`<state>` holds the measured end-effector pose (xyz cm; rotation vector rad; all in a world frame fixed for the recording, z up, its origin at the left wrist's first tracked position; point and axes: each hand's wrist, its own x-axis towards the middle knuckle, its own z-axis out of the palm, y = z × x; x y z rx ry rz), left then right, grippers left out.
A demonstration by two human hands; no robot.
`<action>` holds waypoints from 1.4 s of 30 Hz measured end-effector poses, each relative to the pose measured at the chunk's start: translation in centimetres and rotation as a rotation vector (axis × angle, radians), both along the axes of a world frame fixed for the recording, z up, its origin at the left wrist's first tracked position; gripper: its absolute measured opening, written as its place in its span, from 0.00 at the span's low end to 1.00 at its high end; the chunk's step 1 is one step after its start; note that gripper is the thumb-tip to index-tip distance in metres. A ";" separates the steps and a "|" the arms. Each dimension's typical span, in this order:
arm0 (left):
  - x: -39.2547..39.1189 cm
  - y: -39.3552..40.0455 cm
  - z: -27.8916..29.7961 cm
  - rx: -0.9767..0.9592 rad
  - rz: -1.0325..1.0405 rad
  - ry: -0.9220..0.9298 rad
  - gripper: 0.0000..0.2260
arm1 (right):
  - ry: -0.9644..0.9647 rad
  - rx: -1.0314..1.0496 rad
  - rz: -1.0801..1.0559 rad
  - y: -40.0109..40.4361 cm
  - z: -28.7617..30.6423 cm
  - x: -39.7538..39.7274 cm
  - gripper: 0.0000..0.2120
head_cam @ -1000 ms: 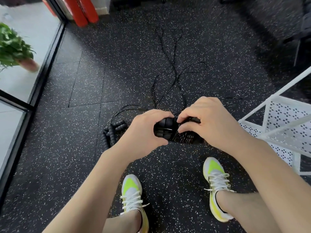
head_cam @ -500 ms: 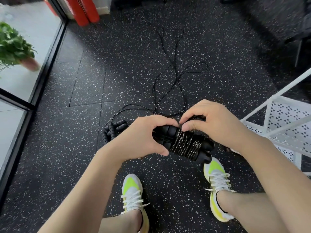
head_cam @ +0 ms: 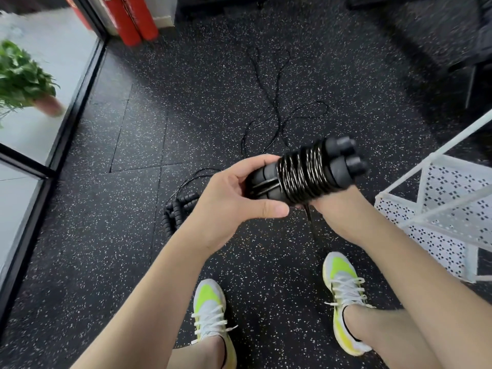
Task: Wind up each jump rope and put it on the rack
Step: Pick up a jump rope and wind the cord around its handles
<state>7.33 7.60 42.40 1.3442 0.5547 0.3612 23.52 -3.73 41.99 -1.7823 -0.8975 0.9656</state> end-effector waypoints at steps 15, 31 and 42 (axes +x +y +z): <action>1.5 -0.5 -1.6 0.508 0.373 0.421 0.39 | 0.358 -0.114 0.057 0.6 -0.5 -1.7 0.14; 2.3 -3.4 -2.3 0.558 0.296 0.421 0.23 | 0.242 -0.135 -0.041 0.7 -0.3 -1.4 0.12; 1.7 -1.8 -1.3 0.295 0.394 0.292 0.21 | -0.707 0.077 0.146 -0.3 -0.2 -0.5 0.21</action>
